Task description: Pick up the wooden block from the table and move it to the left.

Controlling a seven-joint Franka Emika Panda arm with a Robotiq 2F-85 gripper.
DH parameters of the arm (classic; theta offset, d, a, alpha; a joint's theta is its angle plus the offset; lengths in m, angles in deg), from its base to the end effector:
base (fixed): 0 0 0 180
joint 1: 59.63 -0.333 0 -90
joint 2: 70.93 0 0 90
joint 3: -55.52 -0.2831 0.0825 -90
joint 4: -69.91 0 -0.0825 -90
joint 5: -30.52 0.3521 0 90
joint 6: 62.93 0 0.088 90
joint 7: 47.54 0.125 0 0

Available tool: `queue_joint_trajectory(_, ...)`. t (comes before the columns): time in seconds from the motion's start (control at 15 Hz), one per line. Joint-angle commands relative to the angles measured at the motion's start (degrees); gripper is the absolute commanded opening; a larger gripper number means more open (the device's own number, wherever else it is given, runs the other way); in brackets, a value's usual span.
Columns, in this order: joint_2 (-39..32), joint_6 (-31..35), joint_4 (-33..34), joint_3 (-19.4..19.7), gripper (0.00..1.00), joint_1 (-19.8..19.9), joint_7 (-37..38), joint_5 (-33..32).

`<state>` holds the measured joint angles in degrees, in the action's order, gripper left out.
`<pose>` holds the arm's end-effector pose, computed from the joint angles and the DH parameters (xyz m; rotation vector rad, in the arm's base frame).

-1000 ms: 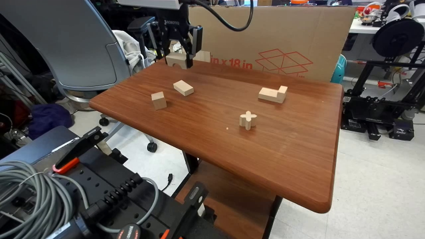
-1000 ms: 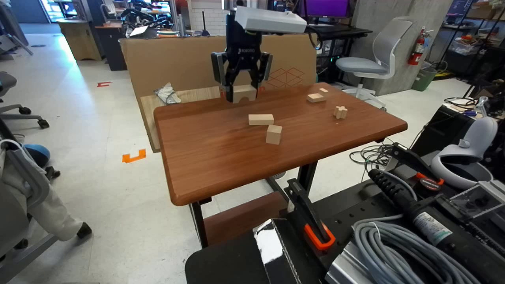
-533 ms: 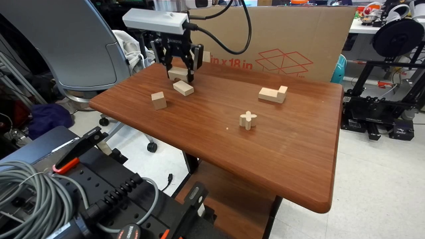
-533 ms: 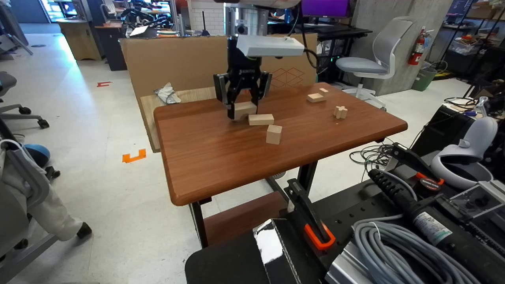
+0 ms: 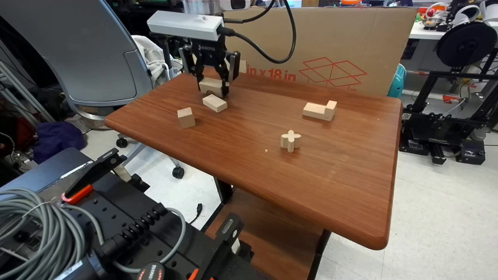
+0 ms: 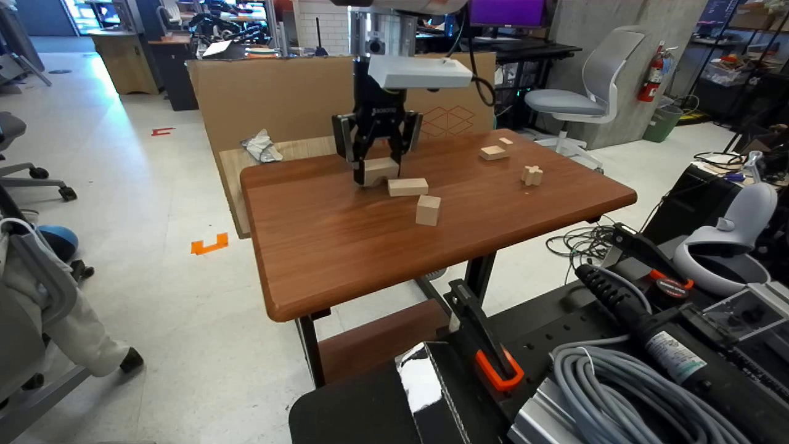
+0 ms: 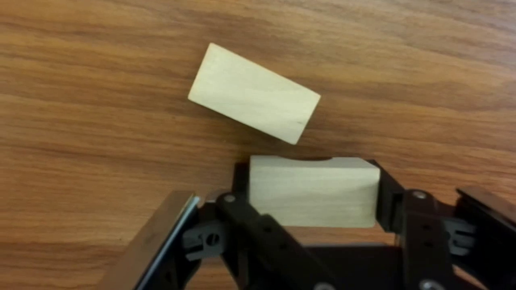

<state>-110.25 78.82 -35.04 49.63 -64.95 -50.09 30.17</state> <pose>0.5876 0.1154 0.1353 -3.0630 -0.3433 0.0695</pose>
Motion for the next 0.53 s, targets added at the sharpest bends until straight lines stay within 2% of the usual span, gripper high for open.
queue_joint_trajectory(0.0, -0.96, 0.49, 1.52, 0.71, 0.98, -0.58, -0.07, -0.73)
queue_joint_trajectory(0.27, -0.07, 0.67, 0.59, 0.48, 1.00, -0.04, -0.63, -0.33)
queue_joint_trajectory(0.47, 5.24, 0.97, -5.46, -0.12, 1.00, 0.94, -2.37, -0.17)
